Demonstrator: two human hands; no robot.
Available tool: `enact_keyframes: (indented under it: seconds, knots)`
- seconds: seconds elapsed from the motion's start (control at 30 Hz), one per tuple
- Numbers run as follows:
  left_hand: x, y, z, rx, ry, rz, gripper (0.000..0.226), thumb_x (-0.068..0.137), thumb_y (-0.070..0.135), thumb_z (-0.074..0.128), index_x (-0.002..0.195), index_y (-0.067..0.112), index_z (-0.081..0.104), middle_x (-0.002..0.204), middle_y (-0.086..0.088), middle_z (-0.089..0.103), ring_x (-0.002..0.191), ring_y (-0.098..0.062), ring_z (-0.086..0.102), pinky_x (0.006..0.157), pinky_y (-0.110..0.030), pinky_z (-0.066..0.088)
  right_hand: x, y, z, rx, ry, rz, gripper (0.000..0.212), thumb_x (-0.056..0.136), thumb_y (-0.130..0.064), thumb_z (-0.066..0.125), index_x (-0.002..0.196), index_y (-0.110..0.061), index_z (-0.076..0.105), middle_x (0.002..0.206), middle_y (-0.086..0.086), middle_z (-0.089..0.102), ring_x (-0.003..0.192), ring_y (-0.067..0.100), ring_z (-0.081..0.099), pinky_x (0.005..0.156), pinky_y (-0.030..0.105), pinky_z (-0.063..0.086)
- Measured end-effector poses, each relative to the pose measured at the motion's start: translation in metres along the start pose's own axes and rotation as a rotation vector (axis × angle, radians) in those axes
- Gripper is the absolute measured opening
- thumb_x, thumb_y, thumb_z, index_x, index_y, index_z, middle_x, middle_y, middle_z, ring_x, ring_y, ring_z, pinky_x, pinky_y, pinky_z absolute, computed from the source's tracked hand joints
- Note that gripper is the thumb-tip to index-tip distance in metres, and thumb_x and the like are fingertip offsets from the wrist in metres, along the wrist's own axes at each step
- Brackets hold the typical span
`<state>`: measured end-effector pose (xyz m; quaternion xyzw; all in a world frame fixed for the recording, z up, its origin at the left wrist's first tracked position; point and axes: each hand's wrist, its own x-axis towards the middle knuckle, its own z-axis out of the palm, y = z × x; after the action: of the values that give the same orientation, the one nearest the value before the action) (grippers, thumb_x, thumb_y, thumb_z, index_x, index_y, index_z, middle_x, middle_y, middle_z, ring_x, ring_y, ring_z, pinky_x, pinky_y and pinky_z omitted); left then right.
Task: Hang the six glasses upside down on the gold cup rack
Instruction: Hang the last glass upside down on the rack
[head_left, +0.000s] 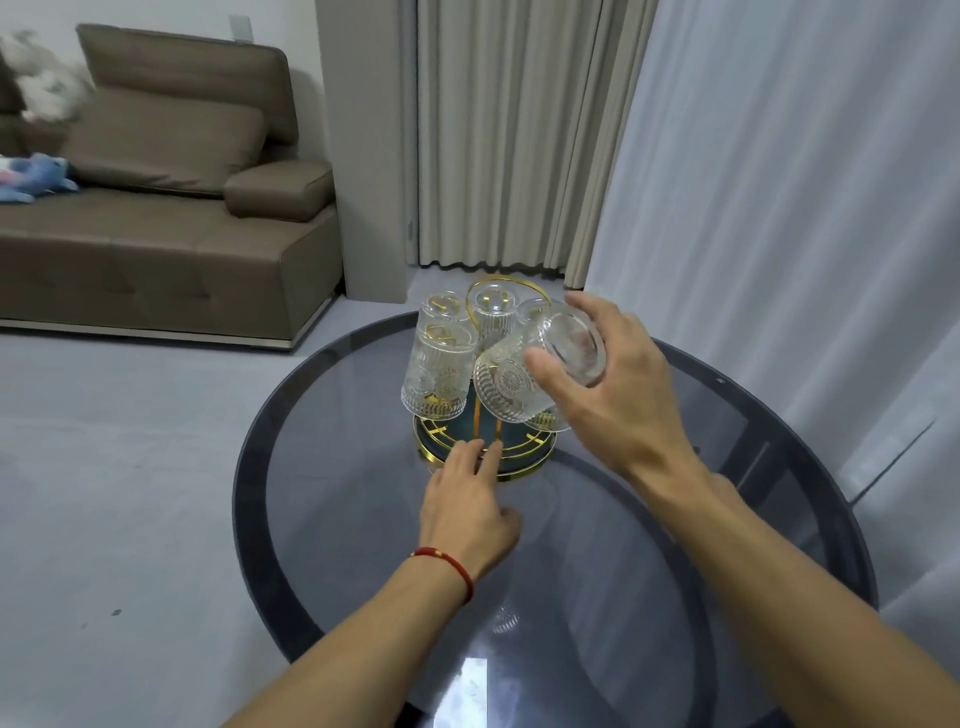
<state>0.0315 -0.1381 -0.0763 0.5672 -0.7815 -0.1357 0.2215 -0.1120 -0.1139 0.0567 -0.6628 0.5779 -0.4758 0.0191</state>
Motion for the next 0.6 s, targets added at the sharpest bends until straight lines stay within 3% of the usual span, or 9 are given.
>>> enact_keyframes:
  seconds: [0.1,0.17,0.3,0.5,0.6]
  knots:
    - [-0.001,0.003,0.000,0.063,-0.029,-0.002,0.079,0.083,0.027,0.064,0.154,0.020,0.032,0.160,-0.004,0.028,0.150,-0.024,0.019,0.113,-0.043,0.033,0.016,-0.008,0.011,-0.107,-0.023,-0.051,0.070,0.086,-0.057,0.071,0.145,-0.022,0.054,0.124,0.001,0.062,0.105,0.010,0.057,0.089,0.026,0.044]
    - [-0.001,0.003,-0.001,0.084,-0.049,-0.010,0.079,0.083,0.028,0.063,0.154,0.023,0.030,0.161,-0.003,0.025,0.151,-0.023,0.016,0.112,-0.045,0.032,0.023,-0.008,0.018,-0.176,-0.036,-0.076,0.071,0.085,-0.058,0.071,0.144,-0.020,0.056,0.119,0.003,0.062,0.105,0.019,0.061,0.088,0.032,0.048]
    - [-0.001,0.003,-0.001,0.123,-0.078,-0.009,0.080,0.083,0.030,0.062,0.155,0.022,0.027,0.162,-0.005,0.021,0.152,-0.022,0.012,0.112,-0.049,0.032,0.032,-0.004,0.034,-0.277,-0.079,-0.081,0.071,0.085,-0.062,0.067,0.143,-0.024,0.056,0.115,0.004,0.060,0.107,0.024,0.061,0.081,0.030,0.041]
    - [0.000,0.003,0.000,0.171,-0.117,0.007,0.083,0.084,0.035,0.060,0.157,0.020,0.022,0.164,-0.005,0.017,0.153,-0.023,0.007,0.113,-0.056,0.032,0.043,0.011,0.052,-0.389,-0.176,-0.123,0.069,0.086,-0.065,0.060,0.138,-0.021,0.060,0.123,0.005,0.068,0.117,0.024,0.054,0.097,0.040,0.039]
    - [-0.001,0.003,0.000,0.176,-0.120,0.009,0.084,0.085,0.035,0.059,0.157,0.020,0.020,0.164,-0.004,0.017,0.153,-0.024,0.006,0.113,-0.057,0.032,0.041,0.018,0.060,-0.482,-0.194,-0.182,0.068,0.085,-0.069,0.056,0.135,-0.023,0.063,0.118,0.002,0.071,0.111,0.024,0.050,0.093,0.042,0.034]
